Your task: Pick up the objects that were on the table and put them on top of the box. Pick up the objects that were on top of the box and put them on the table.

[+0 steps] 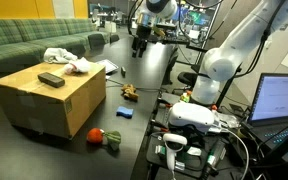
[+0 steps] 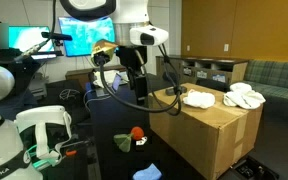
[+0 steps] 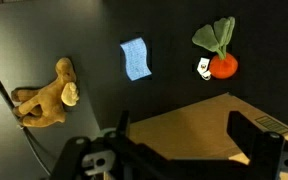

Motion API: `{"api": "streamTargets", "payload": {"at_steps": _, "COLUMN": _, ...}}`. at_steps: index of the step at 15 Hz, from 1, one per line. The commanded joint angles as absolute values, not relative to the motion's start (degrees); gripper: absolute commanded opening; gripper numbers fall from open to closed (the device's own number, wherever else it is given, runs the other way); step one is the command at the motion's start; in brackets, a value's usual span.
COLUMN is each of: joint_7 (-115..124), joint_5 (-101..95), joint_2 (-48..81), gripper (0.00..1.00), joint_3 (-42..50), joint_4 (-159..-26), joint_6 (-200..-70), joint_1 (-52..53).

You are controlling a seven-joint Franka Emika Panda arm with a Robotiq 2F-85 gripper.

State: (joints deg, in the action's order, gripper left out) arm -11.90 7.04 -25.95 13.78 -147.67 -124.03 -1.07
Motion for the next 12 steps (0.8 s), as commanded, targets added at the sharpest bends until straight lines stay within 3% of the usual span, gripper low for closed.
{"api": "streamTargets", "payload": {"at_steps": 1, "joint_7": -12.4, "joint_5": 7.7, "joint_2": -25.8, "gripper": 1.00, "joint_3": 12.5, "joint_4": -147.4, "joint_6": -123.8, "joint_1": -2.4}}
{"api": "streamTargets", "payload": {"at_steps": 12, "joint_7": -13.2, "joint_5": 8.8, "joint_2": -20.8, "gripper": 1.00, "joint_3": 8.6, "joint_4": -143.3, "joint_6": -127.9, "joint_1": 1.0}}
